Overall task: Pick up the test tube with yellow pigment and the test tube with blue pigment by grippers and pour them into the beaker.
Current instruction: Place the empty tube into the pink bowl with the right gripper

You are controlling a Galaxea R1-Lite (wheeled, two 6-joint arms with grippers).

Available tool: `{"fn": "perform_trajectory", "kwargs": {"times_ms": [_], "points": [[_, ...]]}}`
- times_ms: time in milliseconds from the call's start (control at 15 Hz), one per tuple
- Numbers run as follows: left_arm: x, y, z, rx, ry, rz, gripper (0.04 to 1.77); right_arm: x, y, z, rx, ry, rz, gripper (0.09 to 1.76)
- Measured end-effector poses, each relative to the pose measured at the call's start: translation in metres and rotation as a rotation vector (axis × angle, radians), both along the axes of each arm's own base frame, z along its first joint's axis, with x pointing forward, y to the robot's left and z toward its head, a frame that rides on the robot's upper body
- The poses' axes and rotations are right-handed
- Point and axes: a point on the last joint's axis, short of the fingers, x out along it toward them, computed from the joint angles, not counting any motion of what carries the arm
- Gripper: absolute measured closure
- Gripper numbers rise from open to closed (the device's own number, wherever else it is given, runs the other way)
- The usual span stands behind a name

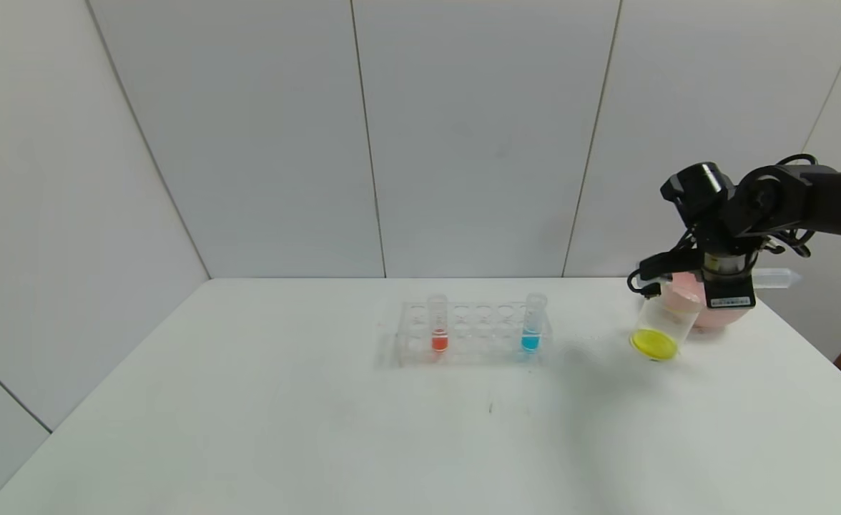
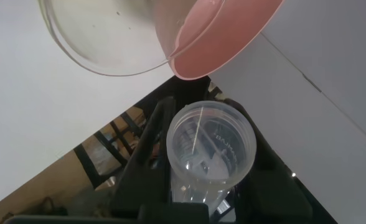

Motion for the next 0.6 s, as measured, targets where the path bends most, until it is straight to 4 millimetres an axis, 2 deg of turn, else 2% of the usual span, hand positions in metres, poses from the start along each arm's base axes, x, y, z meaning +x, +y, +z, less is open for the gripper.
{"fn": "perform_trajectory", "kwargs": {"times_ms": [467,600], "points": [[0.0000,0.0000,0.0000,0.000,0.000,0.000,0.05,-0.0013,0.0011,0.0027,0.003,-0.011,-0.003,1.25],[0.0000,0.0000,0.0000,0.000,0.000,0.000,0.05,-0.0019,-0.0038,0.0062,0.004,-0.024,-0.014,1.25]]}}
